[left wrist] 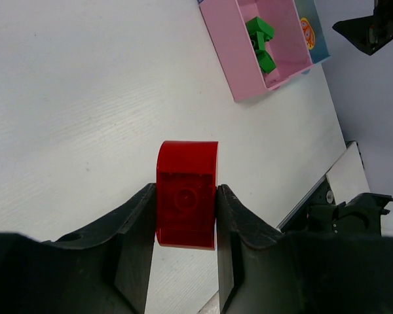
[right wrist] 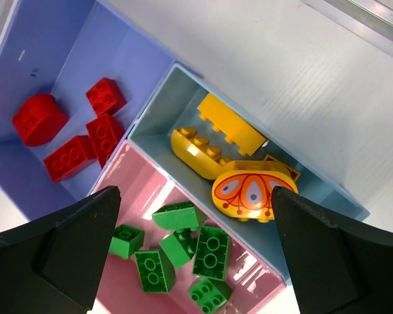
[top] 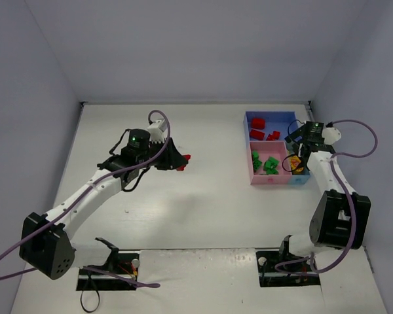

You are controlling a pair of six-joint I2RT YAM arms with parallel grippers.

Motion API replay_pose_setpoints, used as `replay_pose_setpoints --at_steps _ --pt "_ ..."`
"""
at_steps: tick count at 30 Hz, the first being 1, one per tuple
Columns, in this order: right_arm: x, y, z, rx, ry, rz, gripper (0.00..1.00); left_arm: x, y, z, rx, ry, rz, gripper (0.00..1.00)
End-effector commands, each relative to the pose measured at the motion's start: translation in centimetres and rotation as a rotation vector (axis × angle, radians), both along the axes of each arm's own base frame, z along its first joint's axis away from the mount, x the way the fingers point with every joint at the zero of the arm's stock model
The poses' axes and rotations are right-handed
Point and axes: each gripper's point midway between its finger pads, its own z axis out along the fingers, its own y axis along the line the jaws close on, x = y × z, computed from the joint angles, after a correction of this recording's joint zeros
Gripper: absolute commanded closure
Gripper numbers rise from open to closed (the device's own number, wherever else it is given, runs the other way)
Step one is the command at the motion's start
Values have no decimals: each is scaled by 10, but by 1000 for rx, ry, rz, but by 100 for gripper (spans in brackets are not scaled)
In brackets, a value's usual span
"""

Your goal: Sort the legos into containers by color

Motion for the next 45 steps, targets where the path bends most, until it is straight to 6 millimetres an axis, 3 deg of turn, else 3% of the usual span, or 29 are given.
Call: replay_pose_setpoints --at_steps 1,4,6,7,9,10,11,16,21,26,31,38,45 --pt "12 11 35 -17 -86 85 4 11 -16 49 -48 -167 -45 88" --pt "25 45 58 0 -161 274 5 4 -25 54 -28 -253 -103 87" --pt "31 92 80 16 -237 499 10 1 -29 56 -14 -310 -130 85" --pt "32 111 89 24 -267 586 12 -1 -34 67 -12 -397 -159 84" --pt "26 157 103 71 -309 760 22 -4 -36 66 12 -459 -183 84" --pt "23 185 120 130 -374 884 26 -6 -38 73 28 -533 -206 84" --pt "15 209 129 170 -398 955 27 -8 -37 70 41 -555 -215 84" --pt "-24 284 176 315 -520 1245 32 -9 -37 80 80 -709 -262 84" --pt "-64 344 195 429 -532 1464 31 -6 -37 90 100 -797 -266 84" --pt "-88 378 199 475 -535 1566 30 -3 -39 93 137 -839 -263 84" --pt "-100 401 187 491 -498 1624 28 -3 -38 99 133 -857 -250 84" --pt "-100 407 167 477 -455 1611 30 -6 -32 108 150 -902 -228 84" --pt "-95 409 153 477 -425 1602 50 -12 -33 109 136 -918 -239 84"
